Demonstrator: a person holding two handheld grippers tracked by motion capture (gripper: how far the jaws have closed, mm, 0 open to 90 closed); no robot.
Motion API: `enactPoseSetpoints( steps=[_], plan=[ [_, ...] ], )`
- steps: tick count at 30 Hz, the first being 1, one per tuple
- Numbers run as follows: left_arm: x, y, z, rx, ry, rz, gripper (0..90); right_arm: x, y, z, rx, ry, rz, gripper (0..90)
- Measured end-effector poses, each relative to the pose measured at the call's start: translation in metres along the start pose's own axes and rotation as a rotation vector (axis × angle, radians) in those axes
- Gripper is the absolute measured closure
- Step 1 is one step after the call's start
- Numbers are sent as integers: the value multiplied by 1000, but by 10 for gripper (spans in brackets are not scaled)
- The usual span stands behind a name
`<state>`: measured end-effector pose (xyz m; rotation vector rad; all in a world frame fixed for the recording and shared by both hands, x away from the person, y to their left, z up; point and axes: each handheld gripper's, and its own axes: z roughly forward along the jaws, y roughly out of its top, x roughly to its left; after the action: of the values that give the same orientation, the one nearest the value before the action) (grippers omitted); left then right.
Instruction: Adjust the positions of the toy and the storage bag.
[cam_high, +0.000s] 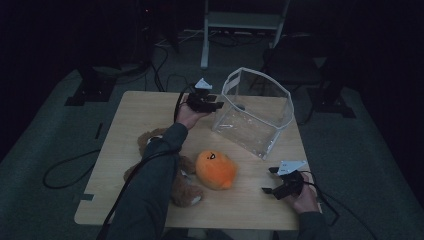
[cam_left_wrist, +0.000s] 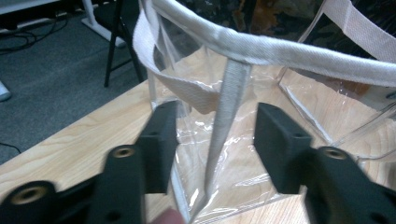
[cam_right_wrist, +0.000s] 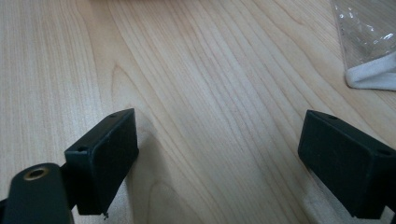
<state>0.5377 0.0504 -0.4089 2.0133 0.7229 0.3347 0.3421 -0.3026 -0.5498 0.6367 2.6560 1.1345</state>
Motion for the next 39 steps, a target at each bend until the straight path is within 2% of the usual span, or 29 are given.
enactPoseSetpoints(
  steps=[1, 3, 5, 6, 12, 19, 23, 29, 30, 31, 34, 39],
  plan=[
    [-2, 0, 1, 5, 0, 11, 626, 0, 0, 0, 0, 0, 0, 115],
    [-6, -1, 1, 18, 27, 36, 759, 0, 0, 0, 0, 0, 0, 114],
    [-6, -1, -2, 26, 23, 34, 836, 0, 0, 0, 0, 0, 1, 115],
    [-6, -1, -3, 34, 21, 39, 846, 0, 0, 0, 1, 0, 1, 115],
    [-11, -4, -16, 76, 15, 73, 856, 0, 0, 0, 1, -2, 3, 115],
    [-17, -16, -37, 85, 3, 84, 859, 0, 0, 0, 0, -3, 3, 115],
    [-24, -27, -57, 94, -7, 93, 859, 1, 0, 0, 0, -4, 3, 115],
    [-31, -45, -82, 76, -17, 66, 861, 1, 0, 0, -1, -4, 5, 115],
    [-31, -45, -82, 76, -17, 66, 861, 1, 0, 0, -1, -4, 5, 115],
    [-34, -52, -92, 71, -10, 58, 861, 1, 0, 0, -1, -4, 5, 115],
    [-37, -63, -108, 63, -2, 61, 861, 2, -1, 0, 0, -6, 11, 115],
    [-36, -85, -137, 26, 23, 23, 863, 1, -1, 0, -2, -7, 7, 114]
  ],
)
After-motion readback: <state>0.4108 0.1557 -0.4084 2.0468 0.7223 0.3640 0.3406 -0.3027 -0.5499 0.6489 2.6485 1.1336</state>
